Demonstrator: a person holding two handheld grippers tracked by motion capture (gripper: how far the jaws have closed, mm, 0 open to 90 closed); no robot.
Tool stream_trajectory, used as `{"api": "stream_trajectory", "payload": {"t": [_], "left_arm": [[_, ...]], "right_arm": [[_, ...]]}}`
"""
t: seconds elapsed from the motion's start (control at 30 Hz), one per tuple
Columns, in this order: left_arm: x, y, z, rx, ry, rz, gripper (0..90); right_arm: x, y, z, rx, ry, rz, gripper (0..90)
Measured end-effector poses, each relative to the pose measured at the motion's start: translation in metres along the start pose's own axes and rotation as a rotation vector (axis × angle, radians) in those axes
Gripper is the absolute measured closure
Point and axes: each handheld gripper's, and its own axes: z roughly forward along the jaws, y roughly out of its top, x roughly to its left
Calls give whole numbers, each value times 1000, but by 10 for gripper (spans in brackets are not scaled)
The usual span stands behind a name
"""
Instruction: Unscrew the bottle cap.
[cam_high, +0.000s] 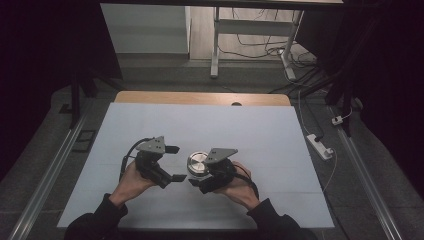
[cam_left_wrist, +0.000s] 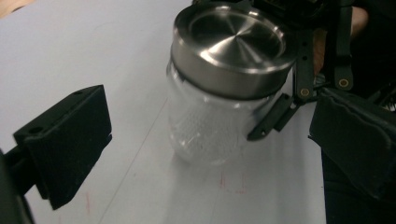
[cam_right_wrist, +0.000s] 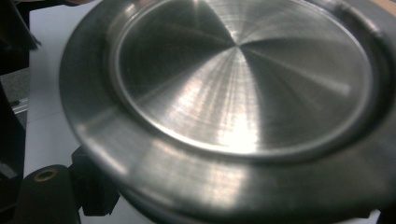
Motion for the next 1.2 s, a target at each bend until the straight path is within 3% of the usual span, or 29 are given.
{"api": "stream_trajectory", "payload": {"t": [0.1,0.27,0.4,0.5,0.67,0.7,0.83,0.87,1.0,1.07,1.1,1.13,1.17,1.2], "left_arm": [[2,8,9,21,-37,48,4],[3,16,16,26,-80,82,28],[3,26,21,55,-123,144,54],[3,30,24,62,-154,167,92],[3,33,28,67,-178,177,178],[2,32,28,49,-177,161,190],[-2,33,30,39,-103,121,196],[-2,33,30,39,-103,121,197],[-13,37,36,20,60,17,199],[-14,37,37,19,82,6,199],[-17,38,41,6,137,-33,199],[-17,38,41,6,137,-33,199],[-22,39,44,1,192,-46,198],[-22,39,44,1,192,-46,198]], "right_arm": [[1,1,0,16,21,-9,147],[1,2,2,20,50,-26,147],[2,3,1,24,80,-37,146],[4,4,1,25,98,-57,146],[5,4,1,31,119,-86,146],[5,4,1,30,119,-79,147],[3,4,1,27,86,-50,147],[3,4,1,27,86,-50,147],[-1,4,1,19,15,-9,147],[-2,4,1,17,-26,21,147],[-3,3,1,10,-41,32,147],[-3,3,1,10,-41,32,147],[-4,3,1,5,-65,58,147],[-5,2,1,5,-76,60,147]]}}
